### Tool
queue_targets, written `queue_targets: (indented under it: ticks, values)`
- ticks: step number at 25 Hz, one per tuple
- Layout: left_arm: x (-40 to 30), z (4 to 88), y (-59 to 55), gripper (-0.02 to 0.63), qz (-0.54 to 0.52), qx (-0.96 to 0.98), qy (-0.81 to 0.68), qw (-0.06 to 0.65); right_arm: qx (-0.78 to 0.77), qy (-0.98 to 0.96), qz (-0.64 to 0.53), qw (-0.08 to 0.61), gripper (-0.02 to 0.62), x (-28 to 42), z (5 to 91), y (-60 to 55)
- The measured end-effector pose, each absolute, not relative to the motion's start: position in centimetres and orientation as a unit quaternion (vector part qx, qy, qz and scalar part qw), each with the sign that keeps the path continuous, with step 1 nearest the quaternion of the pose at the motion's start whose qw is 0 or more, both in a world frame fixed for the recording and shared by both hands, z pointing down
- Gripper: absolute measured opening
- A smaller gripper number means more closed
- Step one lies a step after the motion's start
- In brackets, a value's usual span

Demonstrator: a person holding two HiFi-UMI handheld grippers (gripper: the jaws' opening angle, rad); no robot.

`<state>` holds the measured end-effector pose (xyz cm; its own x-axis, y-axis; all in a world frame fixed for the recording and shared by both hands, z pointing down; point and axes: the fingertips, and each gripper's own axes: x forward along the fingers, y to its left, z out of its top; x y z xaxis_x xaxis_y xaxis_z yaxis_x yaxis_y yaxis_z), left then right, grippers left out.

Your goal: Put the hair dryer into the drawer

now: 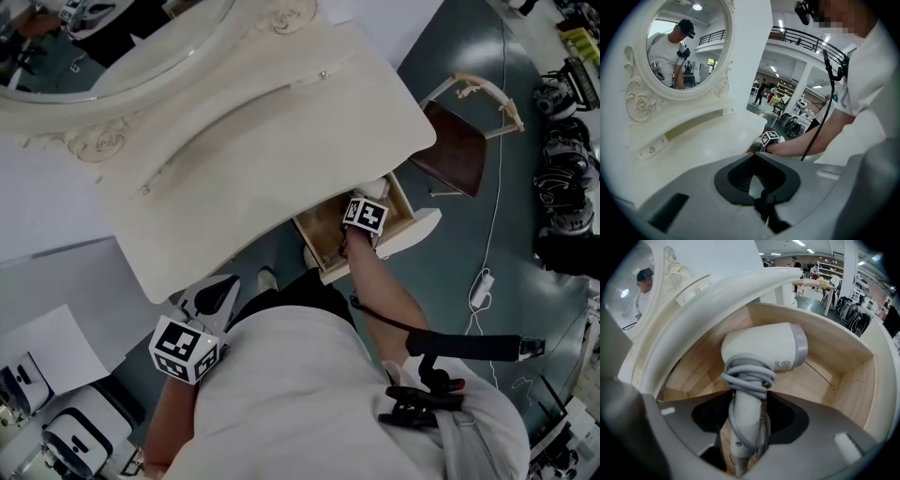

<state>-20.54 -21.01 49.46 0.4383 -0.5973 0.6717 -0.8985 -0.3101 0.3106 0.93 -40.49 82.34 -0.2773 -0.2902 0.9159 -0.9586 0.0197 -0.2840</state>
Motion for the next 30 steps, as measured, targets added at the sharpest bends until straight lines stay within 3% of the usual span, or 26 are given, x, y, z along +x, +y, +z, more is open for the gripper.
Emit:
queue_targets:
  ticks: [8,16,24,30]
  values:
    - [-20.1,49.3,-21.1,0.002,0.209,0.784,-0.479,0.335,0.489,-0.634,0.501,0.33,0.276,1.2,80.9,-41.0]
    - [-19.2,48.9,-20.6,0.002,0.202,0.798,-0.467,0.325,0.493,-0.645,0.495,0.311,0.275,1.5,78.8,-41.2]
    - [-19.9,48.1,-18.8,0.002,0.192,0.807,-0.464,0.311,0.497,-0.658,0.479,0.301,0.264,1.3,76.5,-40.0]
    - [-20.6,47.2,-16.9,0.002,0.18,0.812,-0.464,0.304,0.499,-0.668,0.469,0.293,0.22,1.4,74.4,-38.5]
